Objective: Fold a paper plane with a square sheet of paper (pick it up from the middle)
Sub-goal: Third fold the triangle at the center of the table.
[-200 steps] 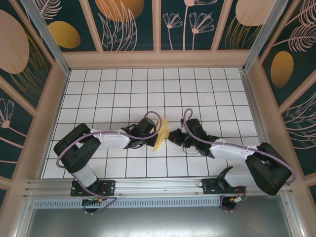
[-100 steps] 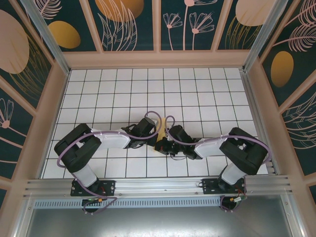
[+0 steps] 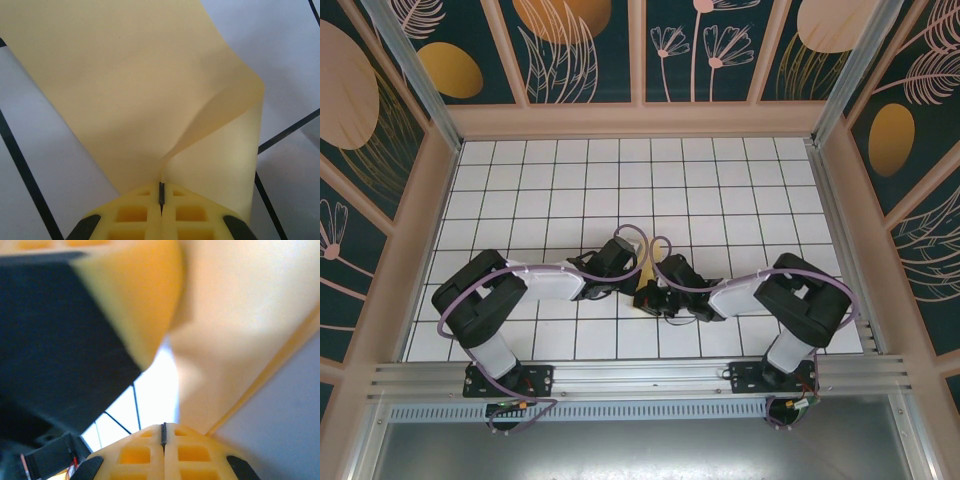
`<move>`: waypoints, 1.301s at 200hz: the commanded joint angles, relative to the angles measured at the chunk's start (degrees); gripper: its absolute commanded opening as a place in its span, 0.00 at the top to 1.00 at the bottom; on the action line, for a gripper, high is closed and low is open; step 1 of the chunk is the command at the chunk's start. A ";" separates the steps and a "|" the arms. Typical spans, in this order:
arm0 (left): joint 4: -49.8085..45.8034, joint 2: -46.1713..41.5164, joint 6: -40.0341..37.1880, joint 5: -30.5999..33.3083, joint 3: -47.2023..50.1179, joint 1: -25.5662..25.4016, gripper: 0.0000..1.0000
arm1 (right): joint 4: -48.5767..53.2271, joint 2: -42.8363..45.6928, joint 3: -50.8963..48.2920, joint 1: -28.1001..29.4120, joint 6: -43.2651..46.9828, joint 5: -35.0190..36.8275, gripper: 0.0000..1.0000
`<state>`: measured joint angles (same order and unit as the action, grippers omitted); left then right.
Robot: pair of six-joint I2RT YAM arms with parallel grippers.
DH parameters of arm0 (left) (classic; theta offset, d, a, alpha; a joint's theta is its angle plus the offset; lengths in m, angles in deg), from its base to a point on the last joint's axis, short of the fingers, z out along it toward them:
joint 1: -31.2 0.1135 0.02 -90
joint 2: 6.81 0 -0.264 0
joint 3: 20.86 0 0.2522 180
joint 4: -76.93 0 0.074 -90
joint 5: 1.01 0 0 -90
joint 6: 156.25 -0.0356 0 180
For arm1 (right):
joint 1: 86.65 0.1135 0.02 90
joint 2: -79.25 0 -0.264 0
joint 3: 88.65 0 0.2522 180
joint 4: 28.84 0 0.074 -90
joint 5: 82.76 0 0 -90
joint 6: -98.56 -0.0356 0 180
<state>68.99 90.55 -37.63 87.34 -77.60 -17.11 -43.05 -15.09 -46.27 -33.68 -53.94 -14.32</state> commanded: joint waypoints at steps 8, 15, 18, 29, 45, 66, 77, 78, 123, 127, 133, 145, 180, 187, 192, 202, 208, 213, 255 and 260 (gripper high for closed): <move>-3.45 3.10 0.18 -1.16 0.44 0.25 0.99 | 3.27 -1.73 0.96 0.13 -0.19 0.47 1.00; -3.54 3.10 0.19 -1.06 0.42 0.15 0.98 | 3.87 -1.32 1.23 0.12 0.00 0.51 1.00; -3.54 3.12 0.08 -1.07 0.46 0.23 0.98 | 4.08 -1.03 1.32 0.12 0.06 0.55 1.00; -3.63 3.10 0.12 -1.11 0.40 0.19 0.99 | 5.07 0.38 1.85 0.03 0.34 0.86 1.00; -3.73 3.08 0.03 -1.23 0.35 0.22 0.98 | 5.07 3.52 2.61 -0.27 0.94 1.17 1.00; -3.72 3.01 0.03 -1.49 0.35 0.21 0.98 | 5.16 6.39 3.36 -1.15 2.01 1.60 1.00; -3.72 3.09 -0.01 -1.51 0.40 0.23 0.98 | 4.69 6.36 3.22 -1.65 2.12 1.46 1.00; -3.76 3.05 -0.03 -1.56 0.38 0.24 0.98 | 4.60 6.28 3.16 -1.69 2.12 1.40 1.00; -3.85 3.26 -0.12 -1.69 0.27 0.21 0.98 | 3.88 1.09 3.45 -2.84 1.98 -0.09 1.00; -3.81 3.22 -0.14 -1.70 0.22 0.23 0.98 | 4.26 0.58 3.39 -2.83 2.18 0.21 1.00; -3.80 3.23 -0.15 -1.69 0.22 0.24 0.98 | 4.48 -0.07 3.02 -2.80 2.37 0.45 1.00; -3.85 3.32 -0.15 -1.65 0.18 0.23 0.98 | 4.59 -1.29 1.71 -2.87 2.12 0.55 1.00; -3.89 3.58 -0.15 -1.52 0.10 0.22 0.99 | 2.75 0.22 0.25 -3.14 1.50 -0.45 1.00; -3.98 3.69 -0.23 -1.58 0.01 0.24 0.98 | 3.39 1.35 1.15 -3.39 2.12 -0.58 1.00; -3.98 3.69 -0.23 -1.52 0.00 0.16 0.98 | 3.87 2.29 1.77 -3.54 2.62 -0.44 1.00; -3.98 3.82 -0.23 -1.58 -0.01 0.24 0.98 | 4.65 4.17 2.70 -4.19 3.46 -0.24 1.00; -4.06 3.96 -0.28 -1.51 -0.07 0.16 0.98 | 4.55 5.30 2.72 -4.80 3.84 -0.19 1.00; -4.07 4.04 -0.31 -1.57 -0.08 0.23 0.98 | 4.43 6.14 2.63 -5.41 4.15 -0.19 1.00; -4.07 4.16 -0.40 -1.60 -0.26 0.18 0.99 | 0.99 7.28 0.02 -11.00 5.26 -3.55 1.00; -4.16 4.16 -0.40 -1.60 -0.26 0.19 0.99 | 0.47 6.97 0.11 -11.26 5.30 -4.18 1.00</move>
<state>69.15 91.49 -37.54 86.46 -78.52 -16.78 -39.79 -8.23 -45.07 -43.13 -50.26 -15.51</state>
